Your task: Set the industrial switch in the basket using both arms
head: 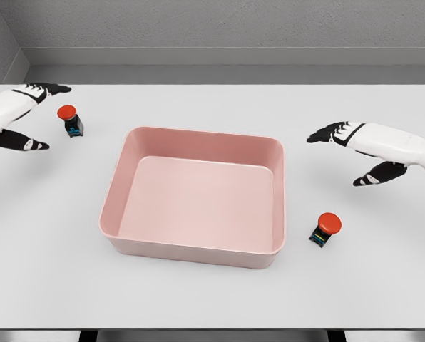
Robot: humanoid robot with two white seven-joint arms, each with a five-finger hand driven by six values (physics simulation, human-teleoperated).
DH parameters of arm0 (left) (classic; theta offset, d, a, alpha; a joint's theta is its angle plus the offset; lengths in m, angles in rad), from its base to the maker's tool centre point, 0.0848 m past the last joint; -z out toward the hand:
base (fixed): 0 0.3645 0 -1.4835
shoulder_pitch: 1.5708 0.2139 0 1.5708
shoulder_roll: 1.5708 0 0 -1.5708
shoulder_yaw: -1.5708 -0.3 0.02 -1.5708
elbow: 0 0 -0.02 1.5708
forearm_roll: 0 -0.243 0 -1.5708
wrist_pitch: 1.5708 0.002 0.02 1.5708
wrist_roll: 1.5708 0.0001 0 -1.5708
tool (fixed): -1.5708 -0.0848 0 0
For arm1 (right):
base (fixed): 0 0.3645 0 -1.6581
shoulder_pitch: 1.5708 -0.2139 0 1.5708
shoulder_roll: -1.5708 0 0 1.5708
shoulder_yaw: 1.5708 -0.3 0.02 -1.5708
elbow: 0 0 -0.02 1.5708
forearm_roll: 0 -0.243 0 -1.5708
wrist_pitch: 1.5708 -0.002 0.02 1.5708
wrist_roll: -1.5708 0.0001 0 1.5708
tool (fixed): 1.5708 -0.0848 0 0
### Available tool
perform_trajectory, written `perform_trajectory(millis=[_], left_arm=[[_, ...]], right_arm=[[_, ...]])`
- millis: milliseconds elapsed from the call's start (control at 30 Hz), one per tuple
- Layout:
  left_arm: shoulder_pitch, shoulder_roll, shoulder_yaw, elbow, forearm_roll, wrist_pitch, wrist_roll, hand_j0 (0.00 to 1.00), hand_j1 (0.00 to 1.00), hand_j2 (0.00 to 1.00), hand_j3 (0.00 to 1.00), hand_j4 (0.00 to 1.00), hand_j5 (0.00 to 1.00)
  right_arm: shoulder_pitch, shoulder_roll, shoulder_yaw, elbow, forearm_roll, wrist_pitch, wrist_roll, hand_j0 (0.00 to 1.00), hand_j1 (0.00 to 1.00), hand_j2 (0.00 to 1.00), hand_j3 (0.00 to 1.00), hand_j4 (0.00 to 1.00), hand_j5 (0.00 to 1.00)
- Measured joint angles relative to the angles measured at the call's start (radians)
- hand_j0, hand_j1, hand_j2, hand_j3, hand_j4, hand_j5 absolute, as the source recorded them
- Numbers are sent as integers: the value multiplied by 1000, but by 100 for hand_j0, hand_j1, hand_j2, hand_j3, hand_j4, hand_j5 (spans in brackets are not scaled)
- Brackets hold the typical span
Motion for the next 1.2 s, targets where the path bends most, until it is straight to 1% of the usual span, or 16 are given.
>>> perform_trajectory(millis=[67, 200, 267, 400, 433, 467, 533, 600, 700, 733, 767, 833, 867, 933, 1067, 1200], left_arm=[[-2, -6, -2, 7, -3, 0, 0, 100, 100, 100, 100, 100, 100], [-54, -21, -25, 25, -13, 0, 0, 100, 100, 100, 100, 100, 100], [-94, -39, -43, 51, -23, 0, 0, 100, 100, 100, 100, 100, 100], [-167, -76, -105, 119, -38, 0, 0, 100, 100, 100, 100, 100, 100], [-186, -85, -123, 139, -40, 0, 0, 100, 100, 100, 100, 100, 100], [-195, -94, -141, 156, -43, 0, 0, 100, 100, 100, 100, 100, 100], [-235, -111, -171, 194, -61, 0, 0, 100, 100, 100, 100, 100, 100], [-272, -124, -213, 229, -73, 0, 0, 100, 100, 100, 100, 100, 100], [-302, -132, -273, 268, -78, 0, 0, 100, 100, 100, 100, 100, 100], [-308, -133, -291, 277, -79, 0, 0, 100, 100, 100, 100, 100, 100], [-308, -134, -305, 284, -80, 0, 0, 100, 100, 100, 100, 100, 100], [-311, -134, -322, 292, -81, 0, 0, 100, 100, 100, 100, 100, 100], [-311, -135, -327, 295, -82, 0, 0, 100, 100, 100, 100, 100, 100], [-317, -134, -334, 300, -82, 0, 0, 100, 100, 100, 100, 100, 100], [-341, -134, -346, 328, -83, 0, 0, 100, 100, 100, 100, 100, 100], [-359, -134, -365, 353, -85, 0, 0, 100, 100, 100, 100, 100, 100]], right_arm=[[-2, 1, -1, -1, 9, 0, 0, 100, 100, 100, 100, 100, 100], [-2, 1, -22, 1, 18, 0, 0, 100, 100, 100, 100, 100, 100], [0, 1, -39, 0, 20, 0, 0, 100, 100, 100, 100, 100, 100], [5, -2, -59, -1, 20, 0, 0, 100, 100, 100, 100, 100, 100], [24, -2, -62, -1, 20, 0, 0, 100, 100, 100, 100, 100, 100], [57, -3, -64, -1, 21, -1, 0, 100, 100, 100, 100, 100, 100], [121, -2, -67, -1, 22, -1, 0, 100, 100, 100, 100, 100, 100], [129, -1, -69, -1, 21, -1, 0, 100, 100, 100, 100, 100, 100], [149, -1, -69, -2, 21, 0, 0, 100, 100, 100, 100, 100, 100], [172, -2, -70, -2, 21, -1, 0, 100, 100, 100, 100, 100, 100], [175, -2, -70, -3, 21, 0, 0, 100, 100, 100, 100, 100, 100], [198, -5, -70, -31, 23, -1, 0, 100, 100, 100, 100, 100, 100], [199, -6, -70, -46, 24, 0, 0, 100, 100, 100, 100, 100, 100], [225, -7, -70, -71, 26, 0, 0, 100, 100, 100, 100, 100, 100], [293, -10, -70, -125, 30, -1, 0, 100, 100, 100, 100, 100, 100], [296, -10, -72, -148, 39, 0, 0, 100, 100, 100, 100, 100, 100]])
